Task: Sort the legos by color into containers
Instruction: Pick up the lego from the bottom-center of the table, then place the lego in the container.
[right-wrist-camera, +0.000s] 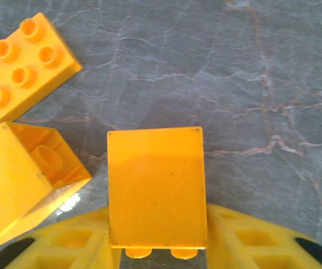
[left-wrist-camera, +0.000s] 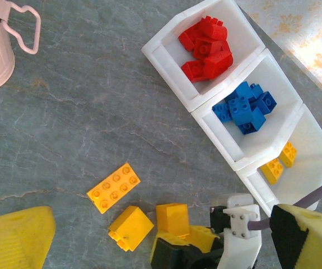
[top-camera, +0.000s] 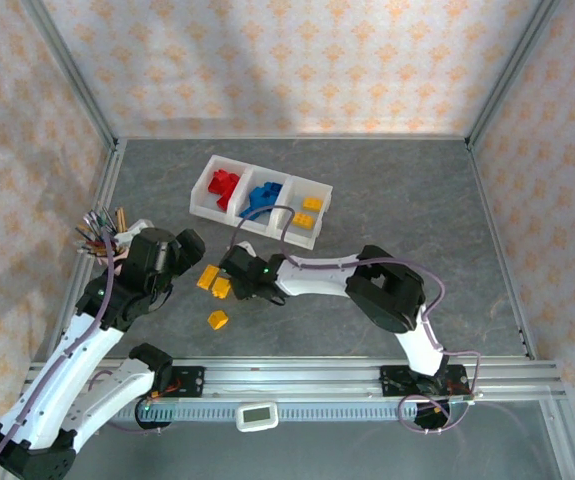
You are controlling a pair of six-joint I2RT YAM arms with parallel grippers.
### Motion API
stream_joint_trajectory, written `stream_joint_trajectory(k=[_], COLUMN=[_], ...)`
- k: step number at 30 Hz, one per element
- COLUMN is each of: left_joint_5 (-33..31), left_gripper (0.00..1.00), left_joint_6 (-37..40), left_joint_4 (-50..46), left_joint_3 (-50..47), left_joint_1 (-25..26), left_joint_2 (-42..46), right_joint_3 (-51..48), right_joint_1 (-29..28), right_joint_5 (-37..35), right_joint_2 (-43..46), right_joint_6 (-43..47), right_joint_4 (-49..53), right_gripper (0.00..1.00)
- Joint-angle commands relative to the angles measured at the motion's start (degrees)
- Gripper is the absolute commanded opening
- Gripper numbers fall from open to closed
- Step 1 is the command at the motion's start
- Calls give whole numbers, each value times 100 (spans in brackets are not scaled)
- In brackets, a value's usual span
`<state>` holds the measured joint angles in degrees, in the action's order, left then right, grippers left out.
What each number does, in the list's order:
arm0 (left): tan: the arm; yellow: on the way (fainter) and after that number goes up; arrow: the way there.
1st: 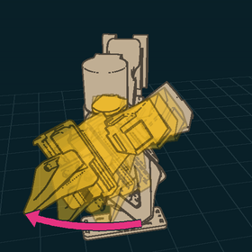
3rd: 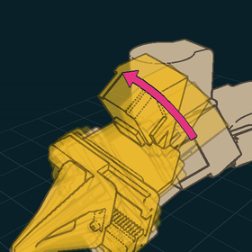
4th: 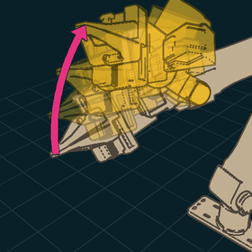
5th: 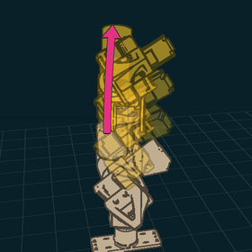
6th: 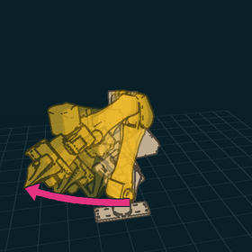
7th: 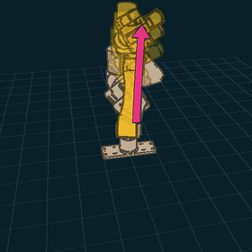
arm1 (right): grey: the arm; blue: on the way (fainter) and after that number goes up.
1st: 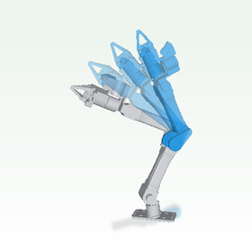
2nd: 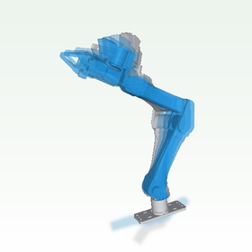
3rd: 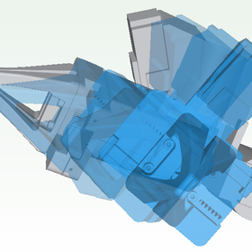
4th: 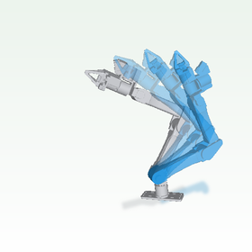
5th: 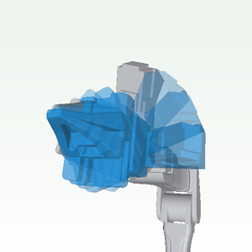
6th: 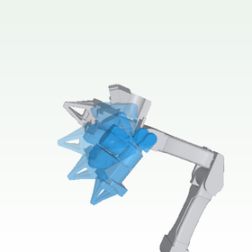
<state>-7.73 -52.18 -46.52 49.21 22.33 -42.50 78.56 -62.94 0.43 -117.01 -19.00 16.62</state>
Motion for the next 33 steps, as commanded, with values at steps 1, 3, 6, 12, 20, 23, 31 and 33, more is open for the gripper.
stream_joint_trajectory(k=[1,3,6,12,20,23,31,33], left_joint_5=[110,231,362,454,694,698,720,703], left_gripper=[99,99,99,100,100,99,100,100], left_joint_6=[182,275,376,437,479,507,601,635], left_joint_4=[301,512,714,1069,1743,1950,2134,2090], left_joint_3=[74,91,126,148,242,270,352,389], left_joint_1=[-64,-63,-62,-67,-74,-74,-119,-132], left_joint_2=[-114,-203,-416,-666,-1180,-1368,-1603,-1596], right_joint_3=[-208,-345,-454,-422,235,509,1579,1638], right_joint_1=[187,368,631,1066,2113,2329,2598,2594], right_joint_5=[-106,-61,-98,-91,-219,-365,-646,-684], right_joint_2=[639,934,1265,1637,1380,1064,87,80], right_joint_6=[-75,-102,-42,161,325,428,553,594], right_joint_4=[48,11,-22,77,143,85,419,434], right_gripper=[37,34,30,29,29,29,43,47])
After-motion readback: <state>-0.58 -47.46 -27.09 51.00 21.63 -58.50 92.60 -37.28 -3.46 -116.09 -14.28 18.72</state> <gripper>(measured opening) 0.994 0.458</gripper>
